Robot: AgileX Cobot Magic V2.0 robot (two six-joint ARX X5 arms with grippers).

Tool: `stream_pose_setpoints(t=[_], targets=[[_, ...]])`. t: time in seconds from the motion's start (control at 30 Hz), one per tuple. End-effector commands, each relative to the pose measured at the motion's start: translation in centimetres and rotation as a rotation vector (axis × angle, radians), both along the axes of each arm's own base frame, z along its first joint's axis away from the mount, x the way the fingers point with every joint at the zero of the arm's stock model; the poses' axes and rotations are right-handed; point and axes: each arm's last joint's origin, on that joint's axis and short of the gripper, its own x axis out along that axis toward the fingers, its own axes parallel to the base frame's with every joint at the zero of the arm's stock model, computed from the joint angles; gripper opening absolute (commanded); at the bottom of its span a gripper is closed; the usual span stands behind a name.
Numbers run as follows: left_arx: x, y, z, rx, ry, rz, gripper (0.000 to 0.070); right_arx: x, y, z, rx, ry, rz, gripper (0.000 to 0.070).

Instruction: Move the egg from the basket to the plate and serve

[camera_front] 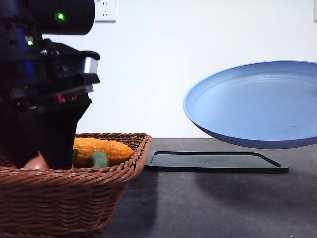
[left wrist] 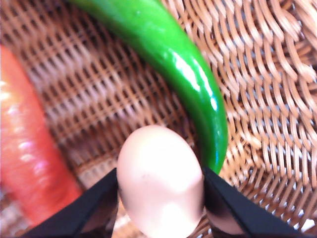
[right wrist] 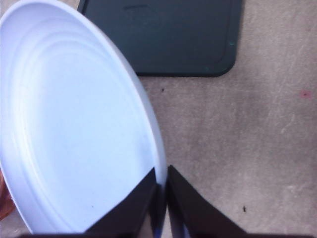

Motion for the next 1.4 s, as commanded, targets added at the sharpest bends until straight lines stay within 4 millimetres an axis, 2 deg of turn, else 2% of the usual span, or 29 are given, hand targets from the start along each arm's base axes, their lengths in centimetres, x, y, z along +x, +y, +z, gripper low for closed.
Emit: stream_pose_setpoints(t=[0.0,0.2,0.33,0.47,0.53,0.7,0.9,1.37], targets=[[0.3,-0.5,1.6,-0.021,-0.053,-0.028,0.0153,0.1,0.1,0.5,0.04,-0.008,0.015,0.0],[0.2,-0.4,7.4,-0.119,-0.176,-0.038,0.0153,0.3,0.5,0.8,0.142,0.027,0.065,0.0],[-0.5,-0.7,11.2,-0.207,-0.266,-0.064,0.0153,1.0,1.0,0.2,0.208,0.108,0.118,0.0],[-1.6,-2.0,13.6,-0.274,-0.319,-0.128,0.0153,1.8,1.9,-0.7,0.253,0.198,0.189,0.0],[-2.1,-2.7,13.9,-0.296,-0.331,-0.161,0.0153,2.0,2.5,-1.2,0.256,0.234,0.219,0.0],[-3.4,-4.6,13.4,-0.301,-0.311,-0.244,0.0153,2.3,4.0,-2.0,0.242,0.299,0.286,0.0],[-3.5,-6.7,11.4,-0.245,-0.253,-0.307,0.0153,2.2,5.0,-2.4,0.23,0.331,0.341,0.0],[-4.0,-10.6,7.2,-0.14,-0.144,-0.391,0.0153,1.6,5.5,-2.6,0.217,0.376,0.368,0.0]])
